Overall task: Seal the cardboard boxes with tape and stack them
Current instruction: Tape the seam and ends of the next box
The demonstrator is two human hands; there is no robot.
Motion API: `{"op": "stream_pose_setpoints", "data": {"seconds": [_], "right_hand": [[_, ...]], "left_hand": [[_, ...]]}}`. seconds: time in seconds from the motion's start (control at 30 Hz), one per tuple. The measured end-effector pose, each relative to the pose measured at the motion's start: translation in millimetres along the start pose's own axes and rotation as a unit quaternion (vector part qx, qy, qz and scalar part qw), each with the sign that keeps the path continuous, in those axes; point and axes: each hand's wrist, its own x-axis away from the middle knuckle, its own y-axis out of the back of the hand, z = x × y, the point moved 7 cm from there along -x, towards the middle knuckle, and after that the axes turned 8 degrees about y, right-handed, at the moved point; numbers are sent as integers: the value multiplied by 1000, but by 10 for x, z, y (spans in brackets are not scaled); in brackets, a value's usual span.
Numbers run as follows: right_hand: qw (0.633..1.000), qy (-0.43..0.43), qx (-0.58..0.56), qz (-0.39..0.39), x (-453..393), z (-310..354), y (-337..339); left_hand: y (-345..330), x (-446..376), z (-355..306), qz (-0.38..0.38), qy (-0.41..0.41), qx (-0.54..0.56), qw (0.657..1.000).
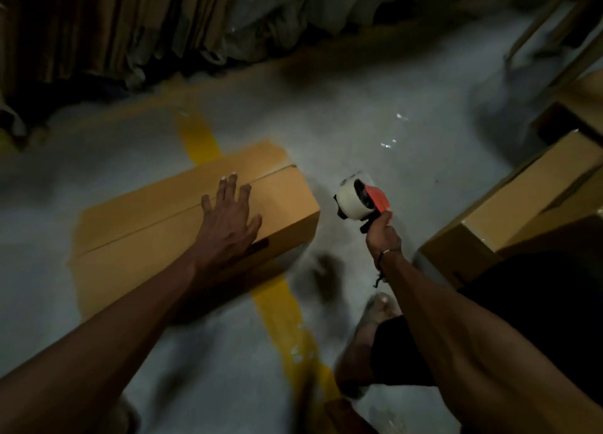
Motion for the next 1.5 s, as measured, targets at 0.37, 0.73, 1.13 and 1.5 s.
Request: {"op": "stream_pose_setpoints", "data": {"seconds": [0.37,0.73,1.13,1.5], "right_hand": [[960,229,-35,155,1411,2109,81],[883,344,-9,319,2830,2642,-810],[850,332,-104,394,2841,3072,-1141],[838,304,-95,442,2917,3284,-1438]], "left_hand": [[1268,1169,717,-49,111,141,983],[1346,1758,1196,42,366,729,578],[1513,1485,1159,67,295,865,400],[1685,1425,1319,54,274,906,319]]}}
